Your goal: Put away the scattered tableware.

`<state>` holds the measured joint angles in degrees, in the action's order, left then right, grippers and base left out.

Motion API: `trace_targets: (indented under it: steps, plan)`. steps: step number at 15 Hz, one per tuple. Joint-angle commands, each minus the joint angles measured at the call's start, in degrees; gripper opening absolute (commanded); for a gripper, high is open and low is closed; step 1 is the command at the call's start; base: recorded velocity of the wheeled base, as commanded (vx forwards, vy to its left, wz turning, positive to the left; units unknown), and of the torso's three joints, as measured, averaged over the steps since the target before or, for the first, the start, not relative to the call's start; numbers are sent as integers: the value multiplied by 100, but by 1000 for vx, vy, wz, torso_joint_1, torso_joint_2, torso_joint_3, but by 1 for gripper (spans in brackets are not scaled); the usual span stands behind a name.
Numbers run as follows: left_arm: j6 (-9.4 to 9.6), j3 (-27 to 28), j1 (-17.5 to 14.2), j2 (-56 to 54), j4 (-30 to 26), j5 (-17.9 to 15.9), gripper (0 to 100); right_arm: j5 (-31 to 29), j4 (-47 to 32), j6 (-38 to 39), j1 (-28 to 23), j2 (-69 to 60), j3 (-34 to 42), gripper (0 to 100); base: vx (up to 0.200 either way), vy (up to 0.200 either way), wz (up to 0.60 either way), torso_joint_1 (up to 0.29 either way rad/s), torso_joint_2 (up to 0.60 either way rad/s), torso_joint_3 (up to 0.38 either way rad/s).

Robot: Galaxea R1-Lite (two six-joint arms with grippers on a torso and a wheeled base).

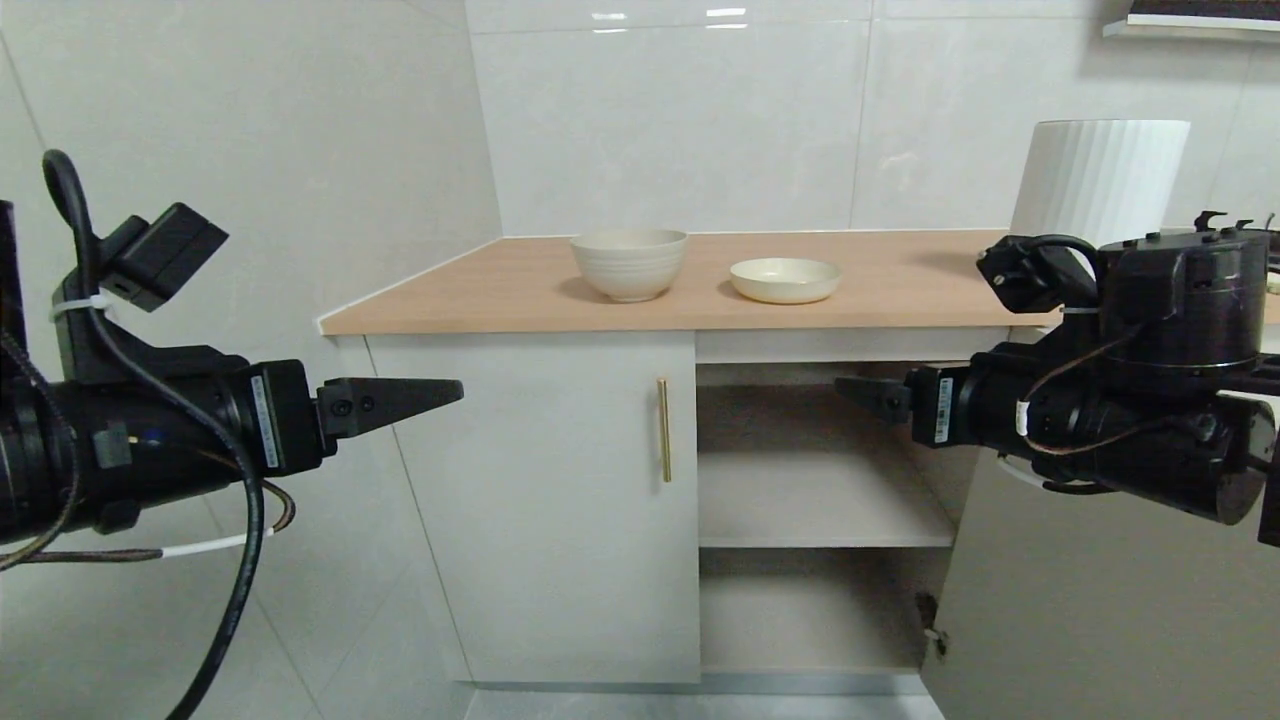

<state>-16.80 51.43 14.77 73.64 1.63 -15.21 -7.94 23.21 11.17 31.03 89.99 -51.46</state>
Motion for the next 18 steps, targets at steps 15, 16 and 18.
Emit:
trace_targets:
  steps: [15, 16, 18]
  plan:
    - [-34, 16, -133, 1, 4, -272, 100, 873, -10, 105, -193, -351, 224, 100, 67, 0, 0, 1, 1, 0]
    - [-43, 16, -133, 27, 4, -280, 100, 873, -10, 96, -202, -307, 215, 100, 0, 0, 0, 0, 0, 0]
    - [-43, 16, -133, 54, 4, -289, 100, 873, -10, 96, -202, -263, 224, 100, 0, 0, 0, 0, 0, 0]
